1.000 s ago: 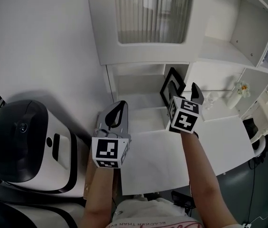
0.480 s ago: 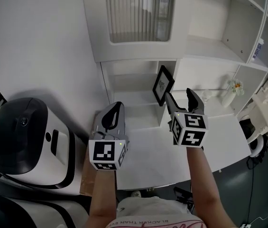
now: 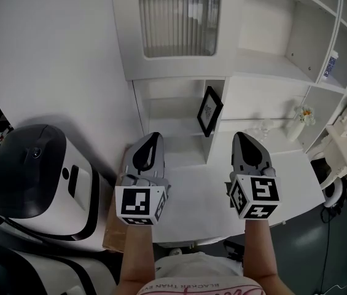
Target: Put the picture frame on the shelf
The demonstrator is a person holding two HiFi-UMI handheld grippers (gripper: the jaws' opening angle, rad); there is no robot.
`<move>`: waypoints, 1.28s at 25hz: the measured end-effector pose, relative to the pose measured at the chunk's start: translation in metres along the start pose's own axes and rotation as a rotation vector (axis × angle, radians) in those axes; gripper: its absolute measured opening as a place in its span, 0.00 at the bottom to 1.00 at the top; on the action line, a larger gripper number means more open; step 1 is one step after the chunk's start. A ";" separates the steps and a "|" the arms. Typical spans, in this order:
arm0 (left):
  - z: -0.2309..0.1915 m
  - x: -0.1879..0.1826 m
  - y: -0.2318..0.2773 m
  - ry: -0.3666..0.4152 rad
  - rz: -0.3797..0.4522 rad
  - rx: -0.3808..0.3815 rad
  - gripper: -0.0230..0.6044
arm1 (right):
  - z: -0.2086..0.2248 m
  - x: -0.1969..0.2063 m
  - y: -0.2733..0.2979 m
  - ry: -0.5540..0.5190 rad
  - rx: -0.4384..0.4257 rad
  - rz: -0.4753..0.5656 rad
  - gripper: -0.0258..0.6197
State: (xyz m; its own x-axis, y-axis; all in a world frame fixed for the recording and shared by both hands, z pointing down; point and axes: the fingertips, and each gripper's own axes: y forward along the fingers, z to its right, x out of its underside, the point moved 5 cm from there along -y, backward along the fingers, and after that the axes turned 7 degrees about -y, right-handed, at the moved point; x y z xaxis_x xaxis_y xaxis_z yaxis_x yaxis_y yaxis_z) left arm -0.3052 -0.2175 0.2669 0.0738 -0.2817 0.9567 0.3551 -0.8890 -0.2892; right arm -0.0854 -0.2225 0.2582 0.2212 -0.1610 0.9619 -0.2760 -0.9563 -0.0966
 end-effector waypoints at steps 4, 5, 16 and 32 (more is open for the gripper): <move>0.004 -0.005 -0.002 0.033 0.015 -0.001 0.05 | 0.003 0.001 -0.015 -0.009 -0.015 0.044 0.06; 0.004 -0.006 -0.002 0.031 0.018 -0.003 0.05 | 0.004 0.002 -0.018 -0.017 -0.014 0.047 0.05; 0.015 -0.011 0.006 0.104 0.018 -0.003 0.05 | 0.019 0.003 -0.024 -0.021 -0.015 0.057 0.05; 0.015 -0.013 0.011 0.094 0.029 -0.016 0.05 | 0.027 0.001 -0.016 -0.062 -0.027 0.052 0.05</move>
State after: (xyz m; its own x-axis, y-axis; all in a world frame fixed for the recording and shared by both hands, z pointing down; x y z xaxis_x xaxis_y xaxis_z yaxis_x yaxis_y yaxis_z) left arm -0.2887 -0.2179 0.2519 -0.0040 -0.3391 0.9408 0.3395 -0.8854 -0.3176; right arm -0.0557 -0.2140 0.2534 0.2637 -0.2258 0.9378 -0.3134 -0.9395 -0.1381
